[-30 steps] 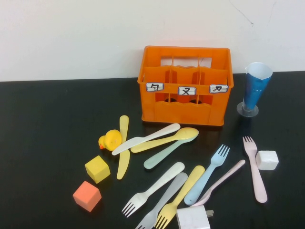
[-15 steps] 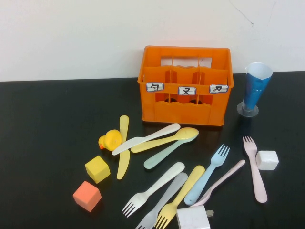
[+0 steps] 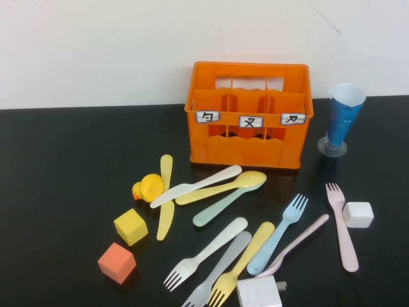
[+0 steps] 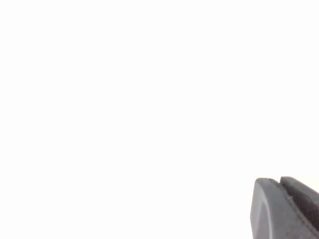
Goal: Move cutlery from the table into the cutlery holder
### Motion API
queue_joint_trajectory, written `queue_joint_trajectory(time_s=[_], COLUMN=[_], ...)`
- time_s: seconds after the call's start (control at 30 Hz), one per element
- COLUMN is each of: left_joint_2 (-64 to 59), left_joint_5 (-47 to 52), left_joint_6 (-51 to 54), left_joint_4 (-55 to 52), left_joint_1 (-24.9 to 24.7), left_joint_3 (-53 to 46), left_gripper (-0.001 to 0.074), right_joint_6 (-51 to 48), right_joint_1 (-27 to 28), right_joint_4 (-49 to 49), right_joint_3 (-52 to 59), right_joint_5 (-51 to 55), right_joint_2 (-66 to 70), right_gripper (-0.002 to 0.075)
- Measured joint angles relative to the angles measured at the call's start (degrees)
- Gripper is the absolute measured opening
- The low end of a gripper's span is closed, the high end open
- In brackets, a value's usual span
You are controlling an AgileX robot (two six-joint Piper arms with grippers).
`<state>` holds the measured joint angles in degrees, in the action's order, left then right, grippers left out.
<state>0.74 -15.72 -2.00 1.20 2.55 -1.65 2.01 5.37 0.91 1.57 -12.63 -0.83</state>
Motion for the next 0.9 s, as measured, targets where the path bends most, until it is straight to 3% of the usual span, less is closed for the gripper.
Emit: queue_joint_trajectory(time_s=[0.23,0.57,0.73,0.9], left_joint_2=[0.0,0.12,0.12,-0.48], left_joint_5=[-20.28,-27.21,-10.47,9.79], left_joint_6=[-0.11,-5.12,-6.19,-6.05], left_joint_4=[0.0,-0.13,-0.22,-1.2], left_joint_1=[0.0,0.0,0.0,0.0], left_joint_3=[0.0,0.0,8.51,21.53], left_gripper=[-0.0001,-0.0001,-0.0001,-0.0001], right_joint_6=[-0.24,-6.69,-16.87,-25.05], right_joint_1=[0.0,0.0,0.0,0.0], right_joint_4=[-0.91,-7.57,-7.6,-6.86], right_joint_3=[0.0,0.0,-5.56,-17.38], right_joint_5=[-9.58,-15.74,-10.21,10.67], right_joint_2=[0.0,0.0,0.0,0.0], right_gripper=[0.0083,0.0083,0.0083,0.0083])
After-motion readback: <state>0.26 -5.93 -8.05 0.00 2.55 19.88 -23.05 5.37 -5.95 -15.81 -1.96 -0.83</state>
